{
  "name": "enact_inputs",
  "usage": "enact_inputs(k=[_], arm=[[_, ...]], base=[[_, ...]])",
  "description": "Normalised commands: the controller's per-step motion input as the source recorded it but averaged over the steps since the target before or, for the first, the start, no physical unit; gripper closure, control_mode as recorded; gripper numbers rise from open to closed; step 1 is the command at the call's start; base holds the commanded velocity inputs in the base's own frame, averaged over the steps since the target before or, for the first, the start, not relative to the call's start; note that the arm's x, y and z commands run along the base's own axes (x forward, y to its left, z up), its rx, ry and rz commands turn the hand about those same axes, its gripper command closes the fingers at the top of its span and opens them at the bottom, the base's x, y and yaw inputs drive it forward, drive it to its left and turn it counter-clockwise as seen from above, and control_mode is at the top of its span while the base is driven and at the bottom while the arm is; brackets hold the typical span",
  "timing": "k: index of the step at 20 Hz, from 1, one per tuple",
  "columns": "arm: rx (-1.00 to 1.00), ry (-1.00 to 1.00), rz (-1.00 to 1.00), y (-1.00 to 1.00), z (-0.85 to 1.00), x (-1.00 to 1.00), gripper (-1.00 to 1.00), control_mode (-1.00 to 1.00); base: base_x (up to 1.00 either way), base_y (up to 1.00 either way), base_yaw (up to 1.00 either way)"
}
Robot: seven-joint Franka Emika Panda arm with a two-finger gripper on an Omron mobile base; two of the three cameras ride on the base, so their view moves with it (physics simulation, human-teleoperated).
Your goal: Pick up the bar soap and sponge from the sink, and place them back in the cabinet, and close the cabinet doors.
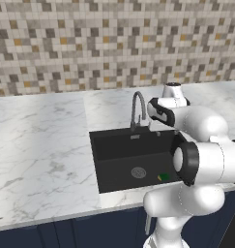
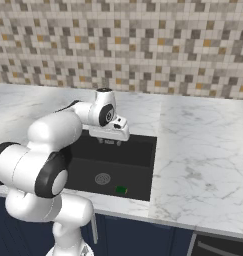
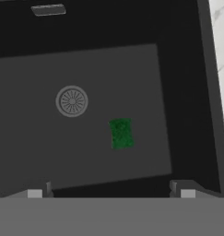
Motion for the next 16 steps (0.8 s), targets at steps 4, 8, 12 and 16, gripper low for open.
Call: enact_inputs(k=[4, 8, 12, 16], arm=[[0.0, 0.0, 0.0, -0.08, -0.29, 0.17, -1.0, -1.0], [0.0, 0.0, 0.0, -0.09, -0.18, 0.12, -1.0, -1.0], [0.01, 0.0, 0.0, -0.15, -0.2, 0.09, -1.0, -1.0], [0.0, 0.0, 0.0, -0.1, -0.21, 0.02, -1.0, -1.0]], base=[[0.0, 0.0, 0.0], [0.0, 0.0, 0.0], [0.0, 0.0, 0.0], [0.0, 0.0, 0.0]])
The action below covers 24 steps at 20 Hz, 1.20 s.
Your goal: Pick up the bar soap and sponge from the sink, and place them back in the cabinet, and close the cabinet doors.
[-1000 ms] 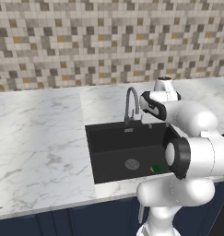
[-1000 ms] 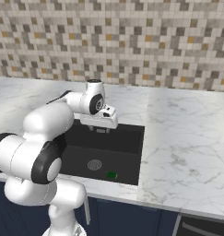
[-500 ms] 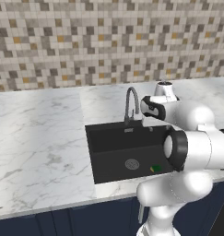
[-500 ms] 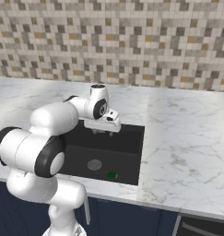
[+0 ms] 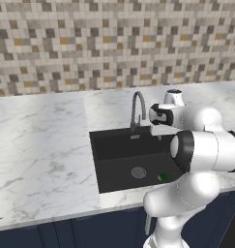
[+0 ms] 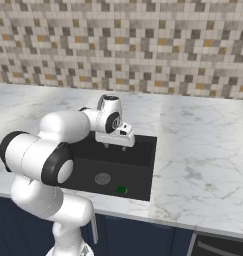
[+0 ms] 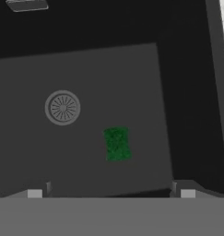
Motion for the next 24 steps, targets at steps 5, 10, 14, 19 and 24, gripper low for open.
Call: enact_inputs(k=[5, 10, 14, 19, 24], arm=[[0.0, 0.0, 0.0, -0.06, -0.22, 0.0, -1.0, -1.0], [0.0, 0.0, 0.0, 0.0, -0.31, 0.0, -1.0, -1.0], [0.0, 0.0, 0.0, 0.0, -0.36, 0.0, -1.0, -1.0], [0.0, 0.0, 0.0, 0.0, -0.38, 0.0, -1.0, -1.0], [0.0, 0.0, 0.0, -0.05, -0.39, 0.0, -1.0, -1.0]], base=[[0.0, 0.0, 0.0], [0.0, 0.0, 0.0], [0.0, 0.0, 0.0], [0.0, 0.0, 0.0], [0.0, 0.0, 0.0]])
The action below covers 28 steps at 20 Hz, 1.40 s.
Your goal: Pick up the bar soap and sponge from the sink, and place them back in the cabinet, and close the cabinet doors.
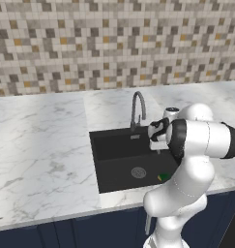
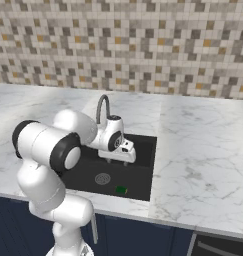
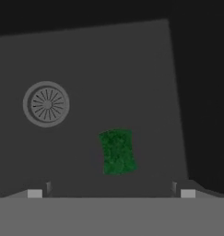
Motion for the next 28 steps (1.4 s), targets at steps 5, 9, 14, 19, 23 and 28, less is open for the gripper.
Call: enact_inputs(k=[5, 9, 14, 19, 23, 28], arm=[[0.0, 0.0, 0.0, -0.08, -0.4, 0.0, -1.0, -1.0], [0.0, 0.0, 0.0, -0.06, -0.39, 0.0, -1.0, -1.0], [0.0, 0.0, 0.0, -0.02, -0.38, 0.0, -1.0, -1.0], [0.0, 0.0, 0.0, 0.0, -0.41, 0.0, -1.0, -1.0], [0.0, 0.0, 0.0, -0.02, -0.36, 0.0, -1.0, -1.0], [0.0, 0.0, 0.0, -0.01, -0.25, 0.0, -1.0, -1.0]], base=[[0.0, 0.0, 0.0], [0.0, 0.0, 0.0], [0.0, 0.0, 0.0], [0.0, 0.0, 0.0], [0.0, 0.0, 0.0], [0.0, 0.0, 0.0]])
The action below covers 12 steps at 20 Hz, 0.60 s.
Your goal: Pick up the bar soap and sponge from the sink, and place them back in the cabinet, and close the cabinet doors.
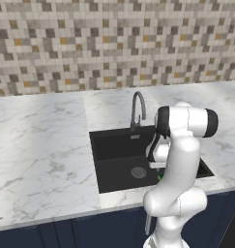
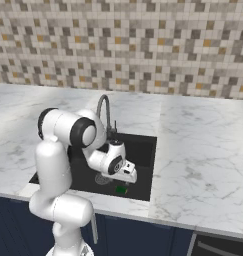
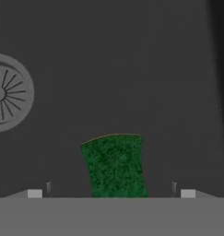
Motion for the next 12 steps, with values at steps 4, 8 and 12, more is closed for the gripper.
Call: enact_inputs(k=[4, 8, 12], arm=[[0.0, 0.0, 0.0, 0.0, -0.28, -0.02, -1.0, -1.0], [0.0, 0.0, 0.0, 0.0, -0.28, -0.09, -1.0, -1.0], [0.0, 0.0, 0.0, -0.03, -0.22, -0.12, -1.0, -1.0]], base=[[0.0, 0.0, 0.0], [0.0, 0.0, 0.0], [0.0, 0.0, 0.0]])
